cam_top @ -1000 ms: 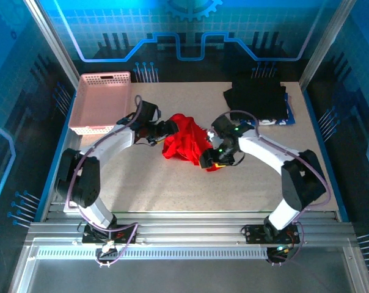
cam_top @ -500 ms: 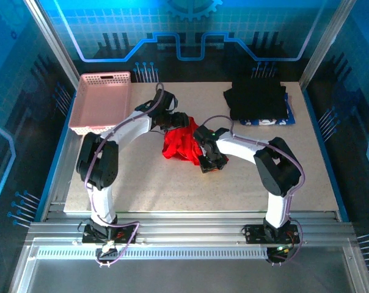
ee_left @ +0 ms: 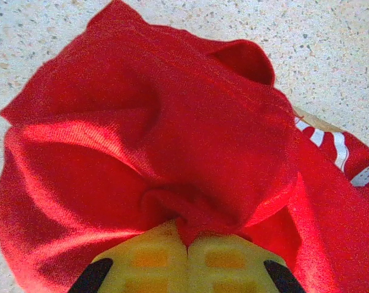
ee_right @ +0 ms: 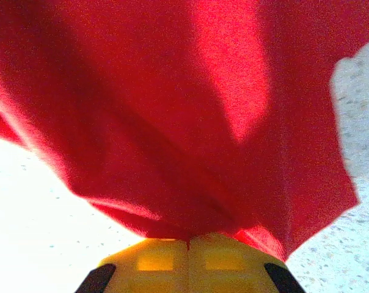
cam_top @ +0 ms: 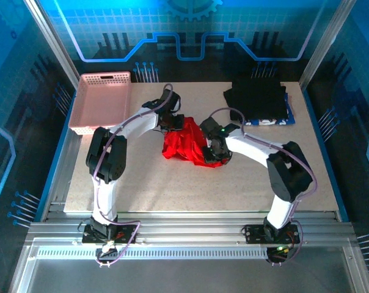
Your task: Fold and stack the t-shirts
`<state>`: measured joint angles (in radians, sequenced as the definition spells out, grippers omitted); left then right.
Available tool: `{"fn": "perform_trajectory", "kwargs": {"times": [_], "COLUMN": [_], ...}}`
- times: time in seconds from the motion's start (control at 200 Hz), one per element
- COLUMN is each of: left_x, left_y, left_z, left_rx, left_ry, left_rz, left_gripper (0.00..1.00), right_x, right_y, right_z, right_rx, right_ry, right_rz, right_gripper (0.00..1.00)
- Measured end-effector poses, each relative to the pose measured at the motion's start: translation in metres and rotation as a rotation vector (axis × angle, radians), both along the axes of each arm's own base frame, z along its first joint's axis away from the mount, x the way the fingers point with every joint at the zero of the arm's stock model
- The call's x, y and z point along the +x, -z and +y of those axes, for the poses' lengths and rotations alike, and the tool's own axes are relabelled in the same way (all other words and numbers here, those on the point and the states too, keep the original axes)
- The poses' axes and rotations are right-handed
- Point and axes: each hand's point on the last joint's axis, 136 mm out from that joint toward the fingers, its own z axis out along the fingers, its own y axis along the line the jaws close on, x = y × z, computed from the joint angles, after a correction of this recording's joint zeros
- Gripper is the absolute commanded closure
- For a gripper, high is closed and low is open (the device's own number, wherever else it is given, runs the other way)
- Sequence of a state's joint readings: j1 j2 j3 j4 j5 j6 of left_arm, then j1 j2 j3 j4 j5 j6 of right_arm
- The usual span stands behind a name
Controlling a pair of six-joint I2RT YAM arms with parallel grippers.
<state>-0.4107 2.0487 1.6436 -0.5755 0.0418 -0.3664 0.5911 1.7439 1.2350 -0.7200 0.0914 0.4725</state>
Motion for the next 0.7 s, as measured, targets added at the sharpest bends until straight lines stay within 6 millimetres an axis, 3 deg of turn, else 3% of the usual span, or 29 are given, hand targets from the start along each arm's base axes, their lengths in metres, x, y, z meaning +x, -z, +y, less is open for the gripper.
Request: {"fn": "perform_trajectory", "kwargs": {"times": [0.11, 0.205, 0.34, 0.52, 0.625, 0.7], "left_x": [0.003, 0.009, 0.012, 0.012, 0.008, 0.005], "left_y": [-0.011, -0.043, -0.122, -0.235, -0.288, -0.314], "left_z": [0.008, 0.022, 0.049, 0.087, 0.108, 0.120], "left_rx": [0.010, -0.009, -0.065, -0.145, -0.186, -0.206], "left_ry": [-0.022, -0.052, -0.109, -0.181, -0.216, -0.230], "left_rz": [-0.026, -0.090, -0.245, -0.503, -0.643, -0.714], "left_gripper": [1.00, 1.00, 1.00, 1.00, 1.00, 1.00], "right_x": [0.009, 0.020, 0.048, 0.079, 0.086, 0.089], "right_y": [-0.029, -0.061, -0.124, -0.227, -0.280, -0.314], "right_z": [-0.006, -0.015, -0.033, -0.080, -0.104, -0.116], "right_rx": [0.072, 0.137, 0.239, 0.358, 0.412, 0.442], "right_ry": [0.034, 0.071, 0.131, 0.222, 0.247, 0.245], "right_rz": [-0.060, -0.123, -0.254, -0.490, -0.609, -0.686], "right_gripper": [1.00, 1.00, 1.00, 1.00, 1.00, 1.00]}}
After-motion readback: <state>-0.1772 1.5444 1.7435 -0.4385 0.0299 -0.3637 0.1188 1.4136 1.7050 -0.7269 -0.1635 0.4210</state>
